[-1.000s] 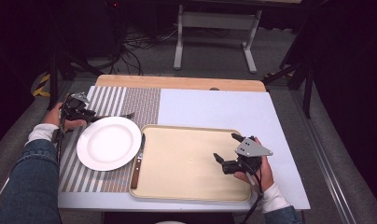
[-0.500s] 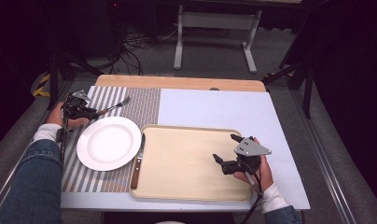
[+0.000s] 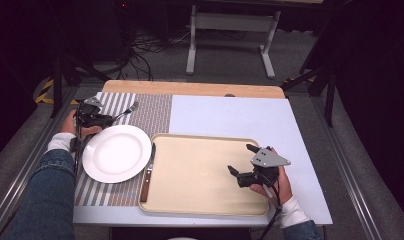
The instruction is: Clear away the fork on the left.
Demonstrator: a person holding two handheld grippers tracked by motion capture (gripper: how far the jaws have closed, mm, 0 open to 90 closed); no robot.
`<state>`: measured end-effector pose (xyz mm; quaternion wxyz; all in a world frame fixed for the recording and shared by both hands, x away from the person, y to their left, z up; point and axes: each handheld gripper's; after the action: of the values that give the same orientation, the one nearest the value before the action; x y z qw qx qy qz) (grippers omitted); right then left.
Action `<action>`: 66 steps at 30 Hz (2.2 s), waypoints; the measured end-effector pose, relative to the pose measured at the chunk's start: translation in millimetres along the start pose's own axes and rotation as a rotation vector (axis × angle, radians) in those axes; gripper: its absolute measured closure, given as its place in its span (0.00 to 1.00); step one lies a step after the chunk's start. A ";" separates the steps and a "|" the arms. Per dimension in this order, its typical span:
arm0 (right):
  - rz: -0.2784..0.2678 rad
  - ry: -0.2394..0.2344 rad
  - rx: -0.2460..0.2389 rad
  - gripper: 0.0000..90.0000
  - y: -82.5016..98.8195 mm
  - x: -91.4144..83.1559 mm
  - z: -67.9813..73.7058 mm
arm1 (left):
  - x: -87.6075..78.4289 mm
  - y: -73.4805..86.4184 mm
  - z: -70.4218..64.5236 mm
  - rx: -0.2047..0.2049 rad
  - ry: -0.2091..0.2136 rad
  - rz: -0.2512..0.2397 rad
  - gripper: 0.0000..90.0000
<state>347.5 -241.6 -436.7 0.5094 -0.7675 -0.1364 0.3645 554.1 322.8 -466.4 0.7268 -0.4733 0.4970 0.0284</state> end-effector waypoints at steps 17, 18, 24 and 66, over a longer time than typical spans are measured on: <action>-0.034 -0.003 -0.021 0.08 -1.3 -2.1 0.5 | -28.9 2.0 -17.2 -0.039 -0.165 -0.129 0.85; -0.040 -0.005 -0.019 0.08 -1.2 -2.7 -0.1 | -30.4 2.1 -18.3 -0.046 -0.163 -0.140 0.85; -0.056 0.000 -0.013 0.08 -0.9 -5.3 -1.6 | -42.1 2.0 -26.9 -0.070 -0.185 -0.203 0.85; -0.117 0.039 0.000 0.08 -3.0 -17.1 -4.2 | -91.9 -5.9 -111.4 0.014 -0.198 -0.406 0.85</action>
<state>338.9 -253.1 -425.9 0.5326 -0.7651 -0.1711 0.3190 433.3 279.2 -400.1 0.7662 -0.5534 0.3178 -0.0756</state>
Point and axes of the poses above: each handheld gripper's, and its own axes: x roughly forward along the jaws, y roughly out of its underside, z roughly to its left, and after that the axes turned 1 degree about -y, right-handed
